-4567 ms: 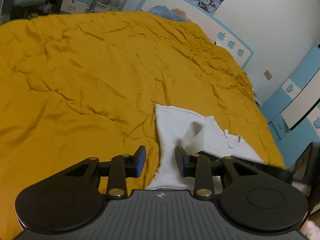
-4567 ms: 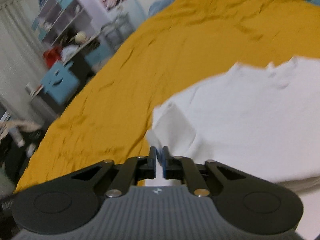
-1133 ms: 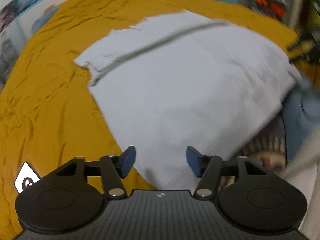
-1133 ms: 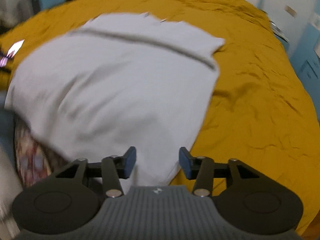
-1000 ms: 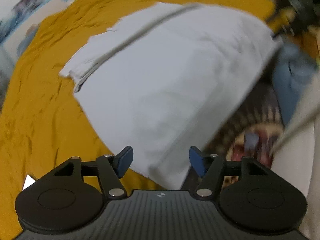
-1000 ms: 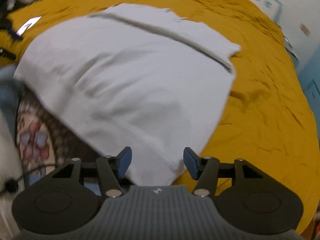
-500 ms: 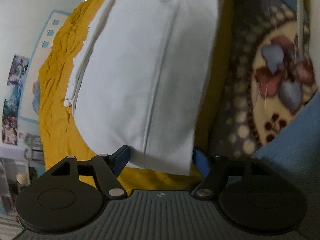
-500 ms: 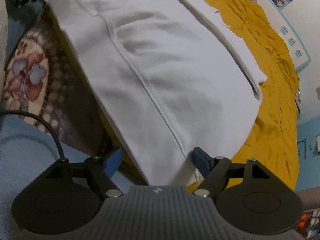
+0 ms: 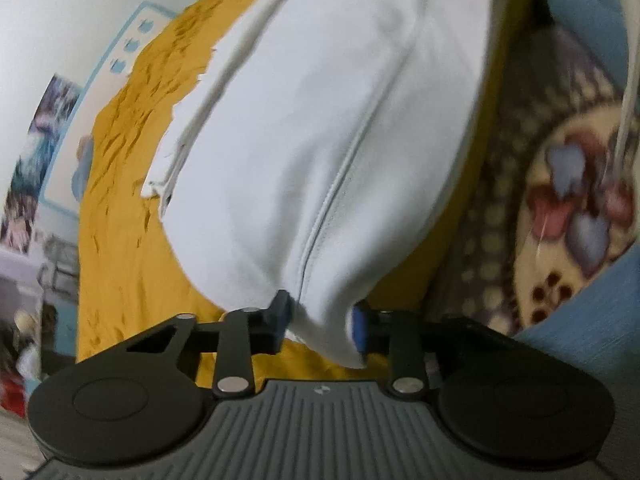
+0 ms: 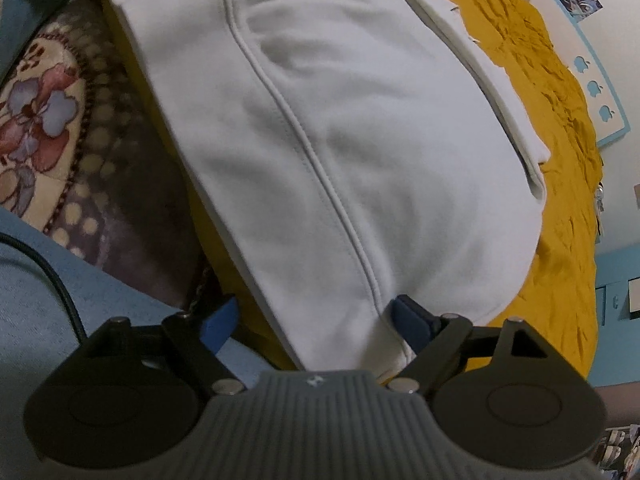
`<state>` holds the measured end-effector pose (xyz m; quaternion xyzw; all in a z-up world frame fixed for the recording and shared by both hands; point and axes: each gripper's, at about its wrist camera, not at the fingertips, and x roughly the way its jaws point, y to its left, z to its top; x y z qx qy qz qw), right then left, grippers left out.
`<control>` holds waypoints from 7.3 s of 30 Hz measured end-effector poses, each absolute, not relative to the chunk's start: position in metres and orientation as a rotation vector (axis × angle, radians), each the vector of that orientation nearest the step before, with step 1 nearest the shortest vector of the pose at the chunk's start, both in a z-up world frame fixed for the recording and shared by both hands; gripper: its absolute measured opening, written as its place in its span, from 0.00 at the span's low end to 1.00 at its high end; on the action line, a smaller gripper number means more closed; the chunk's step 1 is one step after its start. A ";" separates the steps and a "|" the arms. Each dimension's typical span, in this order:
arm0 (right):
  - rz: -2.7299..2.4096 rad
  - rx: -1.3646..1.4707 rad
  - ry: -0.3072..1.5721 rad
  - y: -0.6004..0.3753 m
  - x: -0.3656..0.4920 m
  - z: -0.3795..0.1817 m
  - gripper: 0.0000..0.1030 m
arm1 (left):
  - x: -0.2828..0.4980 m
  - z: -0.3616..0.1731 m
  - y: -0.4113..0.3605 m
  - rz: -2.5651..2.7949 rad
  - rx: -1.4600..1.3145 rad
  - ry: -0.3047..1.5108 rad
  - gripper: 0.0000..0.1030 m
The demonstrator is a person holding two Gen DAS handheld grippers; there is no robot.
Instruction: Fold small clothes
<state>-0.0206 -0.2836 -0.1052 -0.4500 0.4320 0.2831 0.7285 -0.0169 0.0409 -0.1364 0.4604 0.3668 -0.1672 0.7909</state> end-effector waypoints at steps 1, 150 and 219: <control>0.618 -0.997 0.945 -0.284 -0.022 -0.104 0.70 | -0.019 -0.130 0.041 -0.355 0.963 0.780 0.16; 0.304 -0.062 0.856 -0.167 0.264 -0.144 0.37 | 0.255 -0.119 0.037 -0.103 -0.064 0.759 0.21; 0.147 0.656 0.926 -0.393 0.469 -0.157 0.46 | 0.406 -0.095 0.051 -0.091 -0.133 0.776 0.18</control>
